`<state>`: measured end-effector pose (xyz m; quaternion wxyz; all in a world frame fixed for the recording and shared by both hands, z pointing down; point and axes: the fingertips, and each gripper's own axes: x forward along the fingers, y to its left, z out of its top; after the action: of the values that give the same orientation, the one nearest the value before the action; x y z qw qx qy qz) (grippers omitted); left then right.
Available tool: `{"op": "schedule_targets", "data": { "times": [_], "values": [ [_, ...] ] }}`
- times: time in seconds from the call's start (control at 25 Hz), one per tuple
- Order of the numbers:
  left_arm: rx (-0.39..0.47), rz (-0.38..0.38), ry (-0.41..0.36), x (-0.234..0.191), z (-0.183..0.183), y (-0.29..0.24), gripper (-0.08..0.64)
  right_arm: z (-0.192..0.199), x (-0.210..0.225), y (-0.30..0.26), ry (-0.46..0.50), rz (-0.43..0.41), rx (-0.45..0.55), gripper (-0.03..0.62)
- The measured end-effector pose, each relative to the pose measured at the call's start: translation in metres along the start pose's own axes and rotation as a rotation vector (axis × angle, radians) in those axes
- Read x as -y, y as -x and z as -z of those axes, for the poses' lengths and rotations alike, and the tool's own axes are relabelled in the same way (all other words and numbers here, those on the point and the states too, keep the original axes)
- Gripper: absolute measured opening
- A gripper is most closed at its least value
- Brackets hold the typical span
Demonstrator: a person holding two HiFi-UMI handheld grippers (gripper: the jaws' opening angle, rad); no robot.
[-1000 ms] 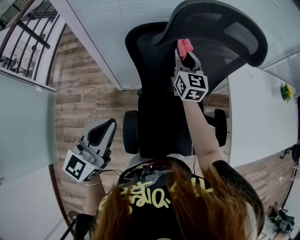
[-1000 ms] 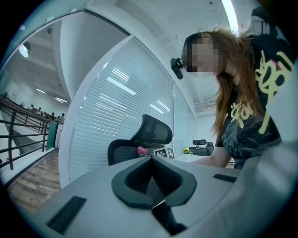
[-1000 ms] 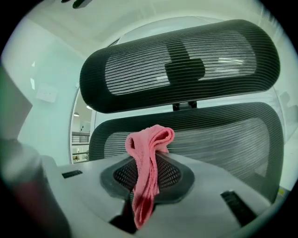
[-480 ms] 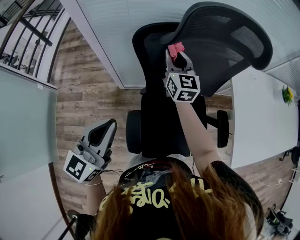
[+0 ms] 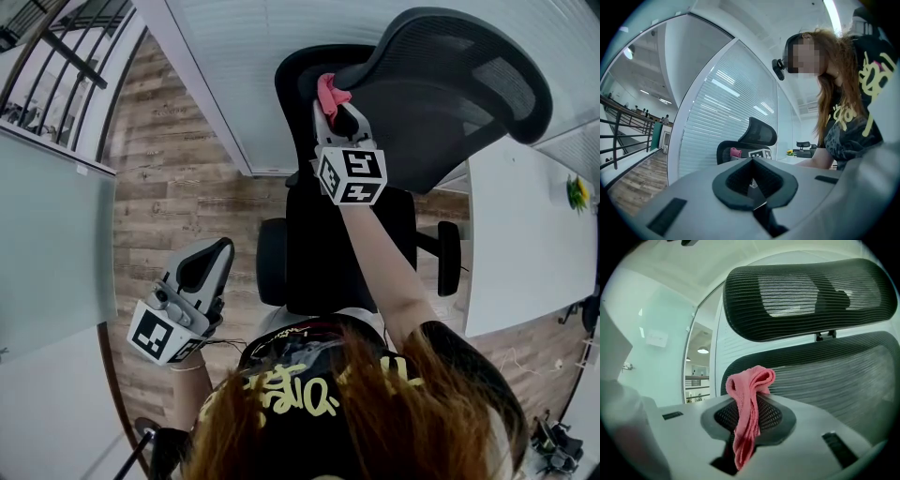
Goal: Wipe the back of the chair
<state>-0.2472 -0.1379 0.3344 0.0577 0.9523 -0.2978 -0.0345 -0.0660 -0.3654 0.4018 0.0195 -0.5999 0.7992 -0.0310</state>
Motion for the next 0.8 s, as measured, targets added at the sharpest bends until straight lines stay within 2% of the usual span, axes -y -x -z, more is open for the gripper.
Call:
{"op": "schedule_targets", "data": {
  "times": [0.52, 0.8],
  "values": [
    [-0.008, -0.005, -0.007, 0.002, -0.002, 0.003, -0.008, 0.008, -0.042, -0.012, 0.038, -0.101, -0.014, 0.067],
    [-0.036, 0.017, -0.016, 0.011, -0.001, -0.007, -0.008, 0.009, -0.069, -0.004, 0.039, -0.232, -0.043, 0.067]
  ]
}}
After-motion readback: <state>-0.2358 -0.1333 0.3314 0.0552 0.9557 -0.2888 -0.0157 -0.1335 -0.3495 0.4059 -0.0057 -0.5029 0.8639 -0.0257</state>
